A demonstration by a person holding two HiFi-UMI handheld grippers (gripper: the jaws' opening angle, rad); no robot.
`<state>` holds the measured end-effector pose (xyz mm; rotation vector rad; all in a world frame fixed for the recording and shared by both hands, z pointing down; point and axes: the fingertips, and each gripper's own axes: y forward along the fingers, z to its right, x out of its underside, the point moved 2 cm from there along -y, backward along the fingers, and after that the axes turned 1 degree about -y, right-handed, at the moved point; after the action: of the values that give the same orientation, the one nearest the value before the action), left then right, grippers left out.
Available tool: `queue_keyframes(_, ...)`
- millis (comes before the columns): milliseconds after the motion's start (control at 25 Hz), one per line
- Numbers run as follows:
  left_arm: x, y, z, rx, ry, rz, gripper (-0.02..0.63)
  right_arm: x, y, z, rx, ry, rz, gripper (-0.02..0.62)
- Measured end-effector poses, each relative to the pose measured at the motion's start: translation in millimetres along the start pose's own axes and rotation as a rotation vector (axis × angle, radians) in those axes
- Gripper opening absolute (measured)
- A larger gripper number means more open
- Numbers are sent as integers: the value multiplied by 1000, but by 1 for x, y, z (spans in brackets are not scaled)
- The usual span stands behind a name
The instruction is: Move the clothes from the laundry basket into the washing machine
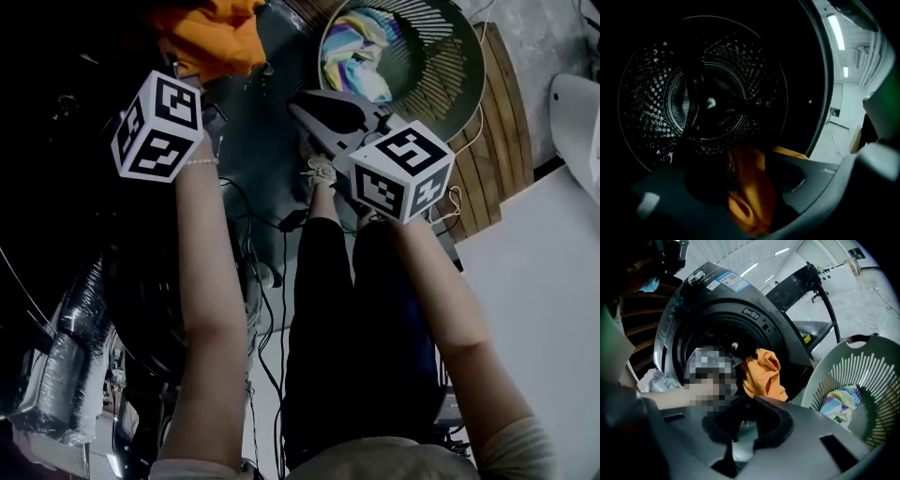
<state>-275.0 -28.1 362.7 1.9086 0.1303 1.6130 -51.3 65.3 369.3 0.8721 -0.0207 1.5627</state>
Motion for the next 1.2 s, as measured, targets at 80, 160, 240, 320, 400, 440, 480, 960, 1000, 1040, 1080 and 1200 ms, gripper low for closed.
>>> queue_keyframes(80,21,-18,4,31,-54,-41,254,3,-2,1,5,7,-3,54)
queue_keyframes(160,56,-30,15,77,-91,-121,290,7,-3,2,9,16,-5,54)
queue_keyframes(240,97,-34,29,101,-109,-218,331,10,-4,5,12,24,-5,54)
queue_keyframes(320,128,-33,34,82,-151,-285,362,14,-4,8,16,27,-8,54)
queue_keyframes(400,146,-24,29,47,-205,-319,374,16,-4,10,19,26,-12,54)
queue_keyframes(440,152,-18,24,31,-221,-331,376,18,-3,11,19,26,-15,54)
queue_keyframes(480,156,-11,20,19,-226,-340,376,20,-3,12,20,25,-18,54)
queue_keyframes(960,110,-13,6,-24,-131,-220,40,26,-6,14,20,27,-28,51)
queue_keyframes(1000,94,-15,8,-1,-102,-171,37,25,-6,13,19,27,-28,50)
queue_keyframes(1040,78,-15,9,17,-70,-125,19,24,-6,11,16,25,-28,49)
queue_keyframes(1080,62,-14,9,27,-42,-86,18,23,-5,10,12,21,-28,49)
queue_keyframes(1200,29,1,-1,16,-18,-16,17,18,-4,7,5,5,-28,48)
